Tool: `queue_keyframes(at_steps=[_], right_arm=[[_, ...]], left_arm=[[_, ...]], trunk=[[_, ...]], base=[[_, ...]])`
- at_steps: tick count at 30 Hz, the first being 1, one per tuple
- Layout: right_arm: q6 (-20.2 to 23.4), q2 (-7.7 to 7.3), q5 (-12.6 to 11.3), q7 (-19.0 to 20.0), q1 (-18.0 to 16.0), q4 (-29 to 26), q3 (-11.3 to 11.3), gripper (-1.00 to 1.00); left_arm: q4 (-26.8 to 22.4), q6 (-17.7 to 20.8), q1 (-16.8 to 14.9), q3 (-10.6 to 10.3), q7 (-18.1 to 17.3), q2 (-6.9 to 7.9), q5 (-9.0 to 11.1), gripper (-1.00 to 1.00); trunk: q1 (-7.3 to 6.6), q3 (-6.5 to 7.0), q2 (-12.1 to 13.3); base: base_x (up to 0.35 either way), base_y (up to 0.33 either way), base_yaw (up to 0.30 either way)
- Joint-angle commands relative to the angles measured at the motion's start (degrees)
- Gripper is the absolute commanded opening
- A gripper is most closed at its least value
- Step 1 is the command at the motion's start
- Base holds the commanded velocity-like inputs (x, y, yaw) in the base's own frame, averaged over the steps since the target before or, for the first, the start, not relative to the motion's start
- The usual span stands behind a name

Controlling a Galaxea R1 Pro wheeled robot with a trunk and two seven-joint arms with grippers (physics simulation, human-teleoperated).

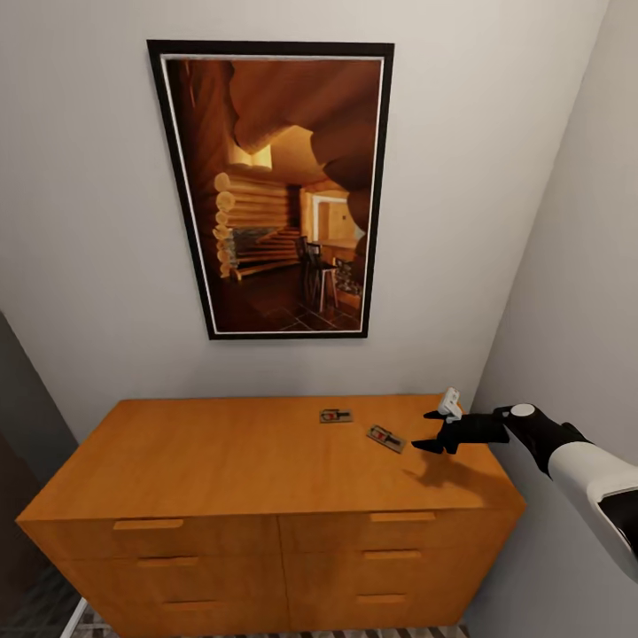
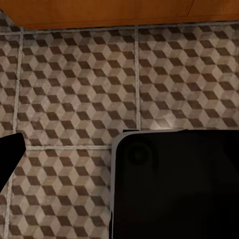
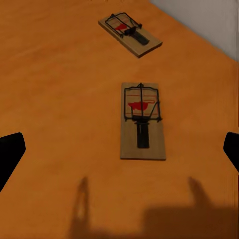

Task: Take the four mousetraps from the cabinet in the bathroom and place them on the bathroom floor. Make sure all four end up on the same floor surface, and ensure that at least two of them are either under or directly next to the same bathroom sink.

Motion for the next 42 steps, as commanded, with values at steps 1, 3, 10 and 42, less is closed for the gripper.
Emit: queue_keyframes(at_steps=[1, 3, 10, 42], right_arm=[[-0.9, -0.02, 0.5, 0.1, 0.0, 0.0, 0.0, 1.0], [-1.2, -0.01, 0.8, 0.1, 0.0, 0.0, 0.0, 1.0], [-1.7, 0.04, 2.0, 0.0, 0.0, 0.0, 0.0, 1.0], [-1.9, -0.01, 2.1, -0.1, 0.0, 0.0, 0.0, 1.0]], left_arm=[[0.1, -0.3, -0.1, 0.1, 0.5, 0.02, -0.6, 1.0], [0.1, -0.3, -0.1, 0.1, 0.5, 0.02, -0.6, 1.0], [0.1, -0.3, -0.1, 0.1, 0.5, 0.02, -0.6, 1.0], [0.1, -0.3, -0.1, 0.1, 0.5, -0.2, -0.6, 1.0]], trunk=[[0.04, -0.11, -0.1], [0.04, -0.11, -0.1], [0.04, -0.24, -0.1], [0.04, -0.49, -0.1]], base=[[0.013, -0.01, 0.016], [0.009, -0.008, 0.048], [0.003, -0.002, 0.181], [0.0, -0.027, 0.076]])
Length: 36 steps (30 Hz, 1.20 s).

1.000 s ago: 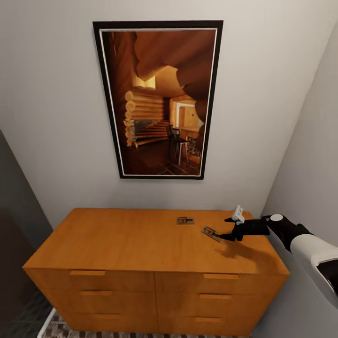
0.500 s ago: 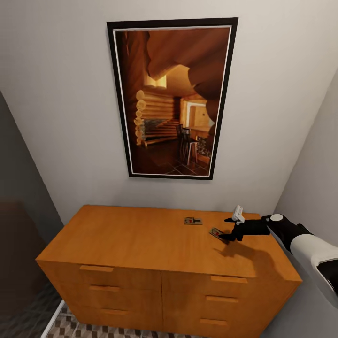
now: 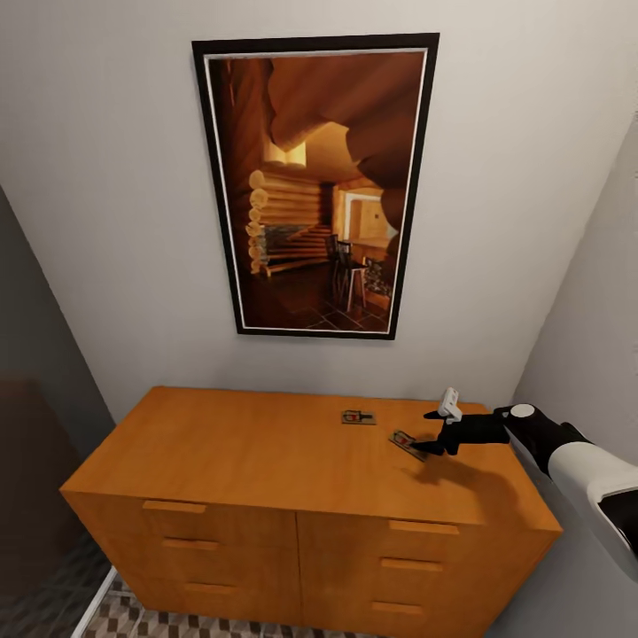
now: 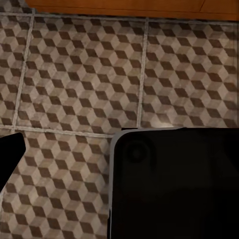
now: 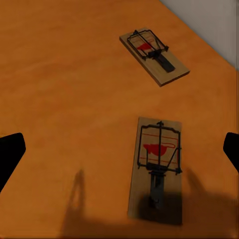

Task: Take the four mousetraps from the cabinet in the bathroom and place them on the bathroom floor. Make sure all four end up on the same floor surface, and ensure that at least two of them are either under or directly next to the same bathroom sink.

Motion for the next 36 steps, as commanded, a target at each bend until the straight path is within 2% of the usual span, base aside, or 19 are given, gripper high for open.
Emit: queue_keyframes(at_steps=[1, 13, 19, 21, 25, 26, 29, 32, 36], right_arm=[[-0.3, -0.01, 0.4, 0.1, 0.0, -0.1, -0.2, 1.0], [0.0, -0.09, -0.1, -0.3, 0.0, -0.1, -0.7, 1.0], [0.3, -0.04, -0.3, -2.9, 0.0, -0.1, -1.4, 1.0], [0.4, -0.07, -0.4, -4.7, 0.0, -0.1, -2.9, 1.0], [0.4, -0.1, -0.5, -5.4, 0.0, -0.1, -5.1, 1.0], [0.5, -0.11, -0.5, -5.5, 0.0, -0.1, -6.3, 1.0], [1.1, -0.11, -0.5, -5.7, 0.0, -0.1, -8.1, 1.0], [3.3, -0.12, -0.5, -5.8, 0.0, -0.1, -10.1, 1.0], [4.9, -0.08, -0.5, -5.9, 0.0, -0.1, -10.7, 1.0]], left_arm=[[0.1, -0.3, -0.1, 0.1, 0.5, 0.01, -0.6, 1.0], [0.1, -0.3, -0.1, 0.1, 0.5, -0.02, -0.6, 1.0], [0.1, -0.3, -0.1, 0.1, 0.5, -0.02, -0.6, 1.0], [0.1, -0.3, -0.1, 0.1, 0.5, -0.03, -0.6, 1.0], [0.1, -0.3, -0.1, 0.1, 0.5, -0.03, -0.6, 1.0], [0.1, -0.3, -0.1, 0.1, 0.5, -0.03, -0.6, 1.0], [0.1, -0.3, -0.1, 0.1, 0.5, -0.03, -0.6, 1.0], [0.1, -0.3, -0.1, 0.1, 0.5, -0.03, -0.6, 1.0], [0.1, -0.2, -0.1, 0.1, 0.5, -0.03, -0.6, 1.0]], trunk=[[0.03, -0.11, -0.1], [0.03, -0.11, -0.1], [0.03, -0.11, -0.1], [0.03, -0.11, -0.1], [0.03, -0.11, -0.1], [0.03, -0.11, -0.1], [0.03, -0.11, -0.1], [0.03, -0.11, -0.1], [0.03, -0.11, -0.1]], base=[[0.0, -0.049, 0.0], [0.0, -0.009, 0.0], [0.0, 0.0, 0.0], [0.0, 0.0, 0.0], [0.0, 0.0, 0.0], [0.0, 0.0, 0.0], [0.0, 0.0, 0.0], [0.0, 0.0, 0.0], [0.0, 0.0, 0.0]])
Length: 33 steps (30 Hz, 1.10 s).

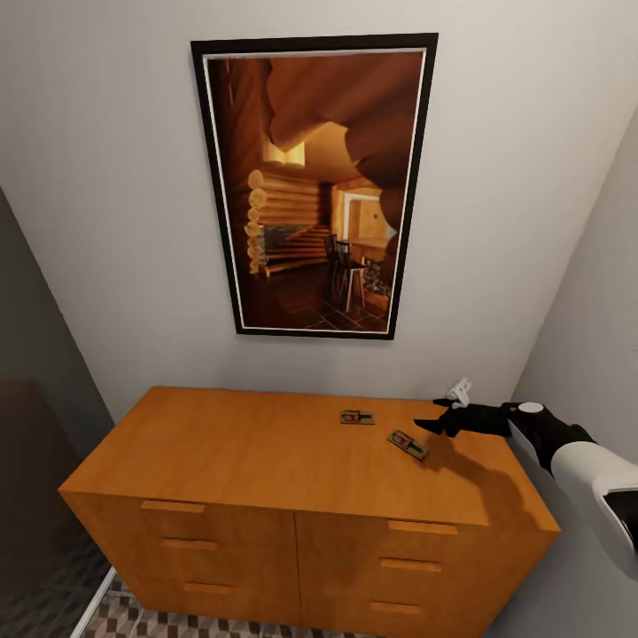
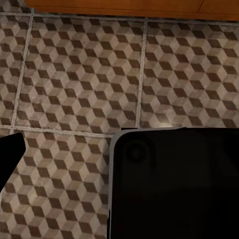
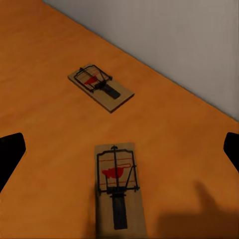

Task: Take the four mousetraps from the cabinet in the bathroom and place them on the bathroom floor. Make sure all four end up on the same floor surface, and ensure that at least two of them are either under or directly next to the same bathroom sink.

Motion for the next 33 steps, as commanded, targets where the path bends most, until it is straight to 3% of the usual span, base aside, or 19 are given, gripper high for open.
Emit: queue_keyframes(at_steps=[1, 16, 33], right_arm=[[-0.3, -0.01, 0.4, 0.0, -0.1, 0.0, 0.1, 1.0], [2.9, 0.02, 0.3, -0.1, -0.1, 0.0, -0.3, 1.0], [3.0, -0.06, 0.1, 0.0, -0.1, 0.0, -0.3, 1.0]], left_arm=[[0.1, -0.3, -0.1, 0.1, 0.5, 0.02, -0.6, 1.0], [0.1, -0.3, -0.1, 0.1, 0.5, 0.02, -0.6, 1.0], [0.1, -0.3, -0.1, 0.1, 0.5, 0.02, -0.6, 1.0]], trunk=[[0.03, -0.11, -0.1], [0.03, -0.11, -0.1], [0.03, -0.11, -0.1]], base=[[0.0, 0.0, 0.0], [0.0, 0.0, 0.0], [0.0, 0.0, 0.0]])
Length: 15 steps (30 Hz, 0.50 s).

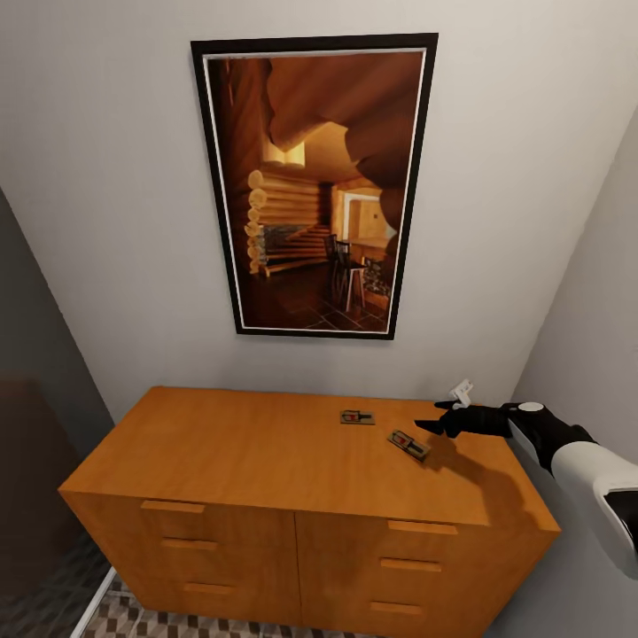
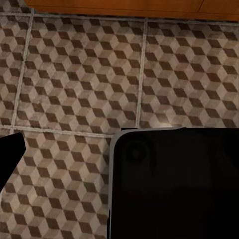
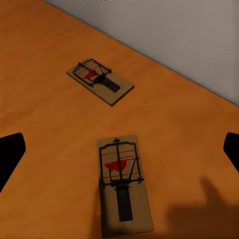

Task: Take the four mousetraps from the cabinet in the bathroom and place them on the bathroom floor. Make sure all four end up on the same floor surface, and ensure that at least two of them are either under or directly next to the same bathroom sink.

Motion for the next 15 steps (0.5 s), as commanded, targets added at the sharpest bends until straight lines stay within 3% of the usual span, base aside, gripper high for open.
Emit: queue_keyframes(at_steps=[1, 15], right_arm=[[-0.2, -0.02, 0.3, 0.1, 0.0, -0.1, 0.1, 1.0], [-0.2, -0.03, 0.3, 0.3, 0.0, -0.1, 0.0, 1.0]], left_arm=[[0.1, -0.3, -0.1, 0.1, 0.5, 0.02, -0.6, 1.0], [0.1, -0.2, -0.1, 0.1, 0.5, 0.02, -0.6, 1.0]], trunk=[[0.03, -0.11, -0.1], [0.03, -0.94, -0.1]], base=[[0.0, 0.0, 0.0], [0.0, 0.0, 0.0]])
